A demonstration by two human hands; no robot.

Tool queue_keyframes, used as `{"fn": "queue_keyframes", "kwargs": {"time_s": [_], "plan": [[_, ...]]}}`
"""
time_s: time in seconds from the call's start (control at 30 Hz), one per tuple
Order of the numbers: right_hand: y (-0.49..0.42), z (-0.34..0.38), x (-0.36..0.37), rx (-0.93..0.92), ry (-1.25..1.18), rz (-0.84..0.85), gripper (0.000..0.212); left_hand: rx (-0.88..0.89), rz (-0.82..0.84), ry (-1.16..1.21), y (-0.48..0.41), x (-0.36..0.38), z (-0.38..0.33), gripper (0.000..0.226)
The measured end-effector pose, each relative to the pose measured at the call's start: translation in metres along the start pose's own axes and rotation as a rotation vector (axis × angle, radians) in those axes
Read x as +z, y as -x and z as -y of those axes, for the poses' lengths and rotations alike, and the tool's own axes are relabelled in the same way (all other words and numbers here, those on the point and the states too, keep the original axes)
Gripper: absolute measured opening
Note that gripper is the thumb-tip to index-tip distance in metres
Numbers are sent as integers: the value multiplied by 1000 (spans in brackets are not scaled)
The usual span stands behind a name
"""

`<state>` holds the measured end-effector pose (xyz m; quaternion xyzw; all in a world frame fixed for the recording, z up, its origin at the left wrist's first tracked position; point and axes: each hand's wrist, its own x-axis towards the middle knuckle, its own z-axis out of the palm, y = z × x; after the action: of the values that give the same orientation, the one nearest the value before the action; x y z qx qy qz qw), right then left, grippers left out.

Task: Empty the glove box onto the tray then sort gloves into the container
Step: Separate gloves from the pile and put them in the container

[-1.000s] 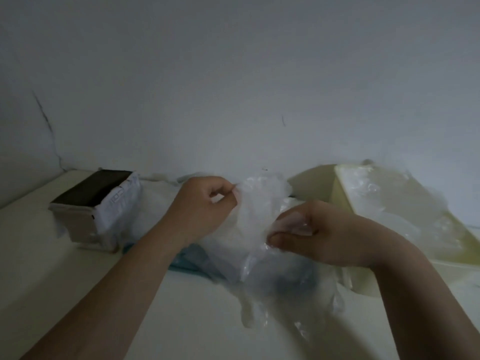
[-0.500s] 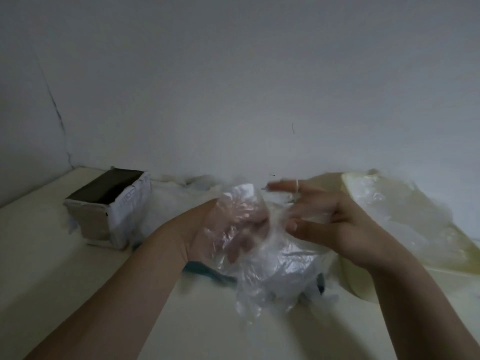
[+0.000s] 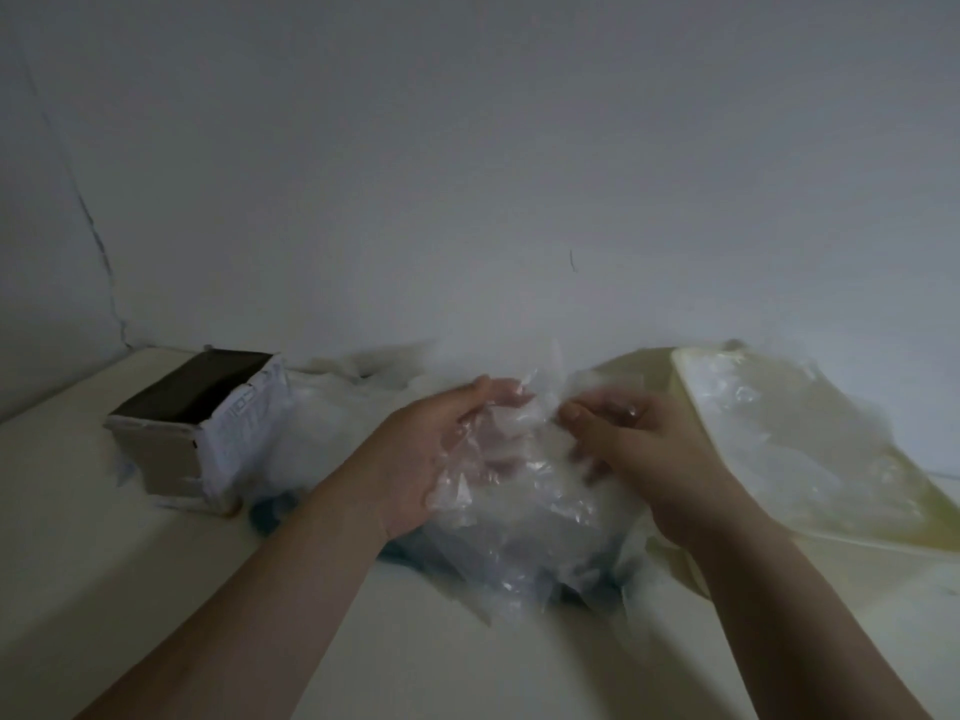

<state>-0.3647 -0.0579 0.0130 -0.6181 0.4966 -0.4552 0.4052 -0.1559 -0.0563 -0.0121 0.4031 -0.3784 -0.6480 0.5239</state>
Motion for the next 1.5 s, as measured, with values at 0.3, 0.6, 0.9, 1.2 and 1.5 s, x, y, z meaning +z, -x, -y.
{"fn": "queue_keyframes", "kwargs": {"time_s": [0.3, 0.6, 0.9, 1.2, 1.5], "plan": [[5, 21, -17, -297, 221, -446, 9, 171, -181, -49, 14, 8, -25, 28], [23, 49, -106, -184, -141, -220, 16, 200, -113, -81, 43, 67, -21, 46], [-15, 43, -201, 8, 440, -103, 9, 242, 107, -275, 50, 108, -57, 35], [-48, 8, -177, 92, 598, -154, 18, 161, 402, -296, 25, 174, -81, 24], [-22, 22, -229, -113, 519, -497, 40, -4, 102, -618, -92, 231, -9, 17]]}}
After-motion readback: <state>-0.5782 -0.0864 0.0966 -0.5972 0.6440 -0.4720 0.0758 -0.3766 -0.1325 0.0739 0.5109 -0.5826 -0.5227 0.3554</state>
